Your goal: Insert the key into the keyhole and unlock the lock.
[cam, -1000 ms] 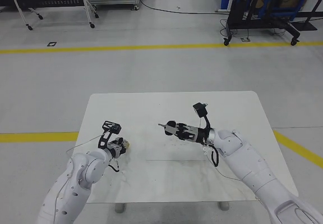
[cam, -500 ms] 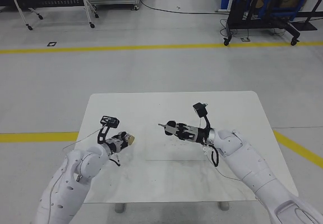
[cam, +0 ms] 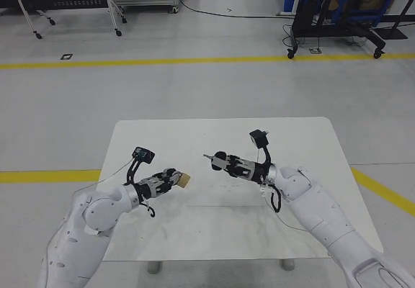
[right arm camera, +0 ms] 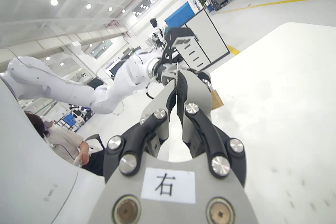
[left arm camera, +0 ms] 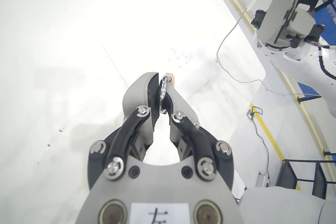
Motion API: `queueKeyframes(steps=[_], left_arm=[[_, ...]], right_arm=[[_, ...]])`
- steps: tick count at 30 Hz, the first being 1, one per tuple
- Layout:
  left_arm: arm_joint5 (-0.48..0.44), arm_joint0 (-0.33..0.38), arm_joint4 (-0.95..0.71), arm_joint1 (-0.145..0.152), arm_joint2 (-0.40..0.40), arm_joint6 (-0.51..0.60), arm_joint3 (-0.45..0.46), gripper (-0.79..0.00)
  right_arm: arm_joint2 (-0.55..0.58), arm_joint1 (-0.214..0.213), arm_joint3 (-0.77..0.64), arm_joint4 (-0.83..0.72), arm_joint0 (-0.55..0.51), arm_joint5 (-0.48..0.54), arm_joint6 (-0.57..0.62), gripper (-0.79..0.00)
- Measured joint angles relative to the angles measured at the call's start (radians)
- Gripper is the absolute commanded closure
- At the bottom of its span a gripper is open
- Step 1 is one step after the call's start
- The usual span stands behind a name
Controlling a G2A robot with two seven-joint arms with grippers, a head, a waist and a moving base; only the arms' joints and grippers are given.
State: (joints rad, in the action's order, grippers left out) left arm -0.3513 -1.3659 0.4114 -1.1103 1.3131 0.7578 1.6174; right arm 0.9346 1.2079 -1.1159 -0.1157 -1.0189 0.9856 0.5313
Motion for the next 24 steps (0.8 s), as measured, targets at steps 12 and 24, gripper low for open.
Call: queueKeyframes(steps=[12,24], left_arm=[[0.002,0.281,-1.099,-0.059,-0.112,0.45,-0.498,0.0],[-0.047,0.379,-1.124,-0.092,-0.191,0.466,-0.64,0.0]], right_arm=[[-0.101,0.077,0.096,-0.011,0.087,-0.043,-0.185,0.0],[-0.156,0.126,0.165,0.058,0.134,-0.022,-0.222,0.0]])
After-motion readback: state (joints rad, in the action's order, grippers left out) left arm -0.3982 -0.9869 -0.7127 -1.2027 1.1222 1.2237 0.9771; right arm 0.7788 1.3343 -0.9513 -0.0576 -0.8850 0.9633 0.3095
